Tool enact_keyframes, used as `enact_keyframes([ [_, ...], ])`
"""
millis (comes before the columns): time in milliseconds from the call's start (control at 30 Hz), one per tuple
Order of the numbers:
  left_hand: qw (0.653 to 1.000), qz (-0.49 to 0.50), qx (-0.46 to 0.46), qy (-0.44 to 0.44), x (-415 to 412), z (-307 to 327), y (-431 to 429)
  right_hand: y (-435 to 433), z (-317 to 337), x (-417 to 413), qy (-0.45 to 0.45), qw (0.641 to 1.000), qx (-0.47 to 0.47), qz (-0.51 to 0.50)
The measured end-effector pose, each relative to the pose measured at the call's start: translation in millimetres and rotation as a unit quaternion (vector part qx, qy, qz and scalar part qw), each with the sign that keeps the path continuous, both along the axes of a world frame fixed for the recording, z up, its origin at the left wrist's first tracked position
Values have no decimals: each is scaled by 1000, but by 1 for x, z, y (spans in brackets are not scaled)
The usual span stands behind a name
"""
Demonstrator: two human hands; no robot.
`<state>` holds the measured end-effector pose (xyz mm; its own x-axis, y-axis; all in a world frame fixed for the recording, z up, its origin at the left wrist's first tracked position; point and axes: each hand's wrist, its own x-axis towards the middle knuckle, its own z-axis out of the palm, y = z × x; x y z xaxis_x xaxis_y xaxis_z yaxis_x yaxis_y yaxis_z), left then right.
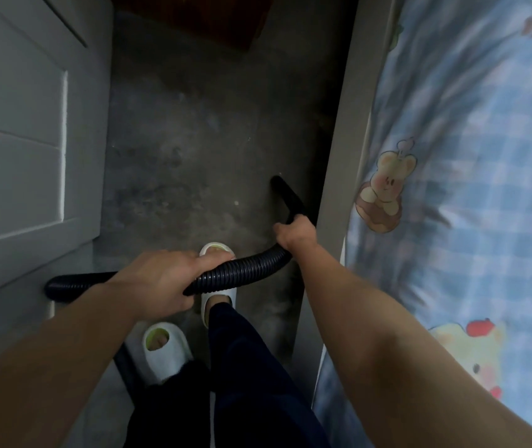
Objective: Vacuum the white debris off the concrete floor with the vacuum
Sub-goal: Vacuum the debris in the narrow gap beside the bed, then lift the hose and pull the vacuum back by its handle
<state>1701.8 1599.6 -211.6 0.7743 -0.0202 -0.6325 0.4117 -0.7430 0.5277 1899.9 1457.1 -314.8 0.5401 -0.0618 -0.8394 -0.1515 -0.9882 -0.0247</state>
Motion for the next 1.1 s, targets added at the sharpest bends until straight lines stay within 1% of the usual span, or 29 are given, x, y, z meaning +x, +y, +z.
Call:
enact_keyframes([
  [200,997,38,58,-30,-21,3,-24,9,-1,-3,-28,999,14,13],
  [367,994,42,81,-54,-41,4,-54,-10,0,-15,-46,998,23,46],
  [467,993,49,83,-72,-64,12,-76,-28,4,-33,-32,997,32,68],
  [600,993,59,74,-74,-112,36,-112,-51,21,-76,-12,991,38,132],
  [667,994,66,61,-68,-133,44,-123,-56,26,-96,7,986,35,162],
  [800,991,118,48,-28,-173,62,-138,-54,42,-137,41,976,29,213],
  [900,983,164,84,-25,-201,77,-145,-38,56,-161,55,960,37,271],
  [1000,973,202,109,-13,-225,99,-150,-19,85,-178,83,951,23,297],
  [1067,966,222,131,7,-238,118,-154,-8,109,-190,104,923,3,371],
  [1100,957,248,150,9,-248,134,-157,1,127,-198,111,891,-3,440],
])
